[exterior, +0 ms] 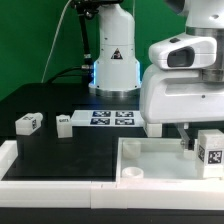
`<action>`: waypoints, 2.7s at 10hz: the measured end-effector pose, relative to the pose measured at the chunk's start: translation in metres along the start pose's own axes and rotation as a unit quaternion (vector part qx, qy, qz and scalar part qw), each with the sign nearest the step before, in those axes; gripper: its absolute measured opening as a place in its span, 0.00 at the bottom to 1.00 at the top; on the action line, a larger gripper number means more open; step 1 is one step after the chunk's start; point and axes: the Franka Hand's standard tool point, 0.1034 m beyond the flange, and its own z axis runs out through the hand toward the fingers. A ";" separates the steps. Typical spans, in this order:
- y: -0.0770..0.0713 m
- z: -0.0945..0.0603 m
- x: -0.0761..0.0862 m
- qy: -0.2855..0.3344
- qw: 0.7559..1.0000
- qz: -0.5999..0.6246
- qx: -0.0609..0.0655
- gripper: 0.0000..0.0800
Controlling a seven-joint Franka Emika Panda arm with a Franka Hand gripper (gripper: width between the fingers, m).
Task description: Assemble one leg
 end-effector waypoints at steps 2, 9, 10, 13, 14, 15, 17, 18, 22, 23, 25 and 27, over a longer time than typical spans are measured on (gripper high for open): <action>0.000 0.000 0.000 0.000 1.000 0.011 0.000 0.36; 0.005 0.002 0.000 -0.007 0.901 0.433 0.001 0.36; 0.003 0.002 -0.002 -0.016 0.875 0.483 -0.002 0.36; 0.007 0.002 0.000 -0.019 0.802 0.597 -0.001 0.36; 0.008 0.002 0.000 -0.021 0.778 0.628 0.000 0.36; 0.006 0.002 0.000 -0.021 0.765 0.644 0.000 0.36; 0.006 0.002 0.000 -0.020 0.788 0.616 0.001 0.49; 0.005 0.002 0.001 -0.016 0.795 0.607 0.004 0.66; 0.004 0.002 0.004 0.002 0.933 0.361 0.015 0.81; 0.003 0.002 0.003 0.003 0.954 0.300 0.015 0.81; -0.001 0.002 0.003 0.006 0.983 0.184 0.016 0.81; -0.006 0.001 0.002 0.007 0.996 0.093 0.016 0.81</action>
Offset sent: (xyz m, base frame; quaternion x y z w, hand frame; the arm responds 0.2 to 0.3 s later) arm 0.0000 0.0000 0.0000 0.0000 0.0000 0.0000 1.0000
